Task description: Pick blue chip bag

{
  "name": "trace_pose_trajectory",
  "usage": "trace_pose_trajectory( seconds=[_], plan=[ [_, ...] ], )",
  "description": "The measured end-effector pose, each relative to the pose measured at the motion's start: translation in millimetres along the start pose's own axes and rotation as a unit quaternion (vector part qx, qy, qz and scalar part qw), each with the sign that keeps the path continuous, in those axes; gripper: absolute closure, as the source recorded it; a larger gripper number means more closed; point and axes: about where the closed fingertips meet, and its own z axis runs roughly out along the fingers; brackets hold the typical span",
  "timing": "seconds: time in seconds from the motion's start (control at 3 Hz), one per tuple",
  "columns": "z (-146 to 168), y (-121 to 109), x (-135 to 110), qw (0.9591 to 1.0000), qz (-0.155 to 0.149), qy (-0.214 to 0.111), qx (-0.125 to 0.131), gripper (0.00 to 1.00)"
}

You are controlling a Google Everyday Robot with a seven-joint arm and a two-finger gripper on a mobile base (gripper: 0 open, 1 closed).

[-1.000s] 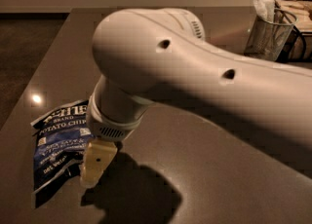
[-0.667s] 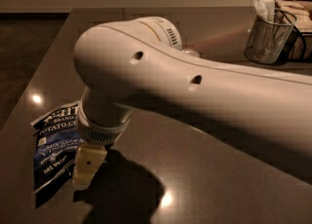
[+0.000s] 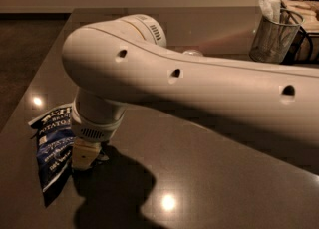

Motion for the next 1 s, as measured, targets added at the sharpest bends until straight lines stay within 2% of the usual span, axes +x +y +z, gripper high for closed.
trace_pose_trajectory(
  seconds=[0.33,0.67,1.0],
  plan=[
    [-13,-9,0,0.9998,0.015,-0.004,0.01,0.61],
    [-46,-27,5,0.9987,0.032,-0.021,0.034,0.85],
    [-82,-48,17,0.9966,0.047,-0.039,0.056,1.0]
  ],
)
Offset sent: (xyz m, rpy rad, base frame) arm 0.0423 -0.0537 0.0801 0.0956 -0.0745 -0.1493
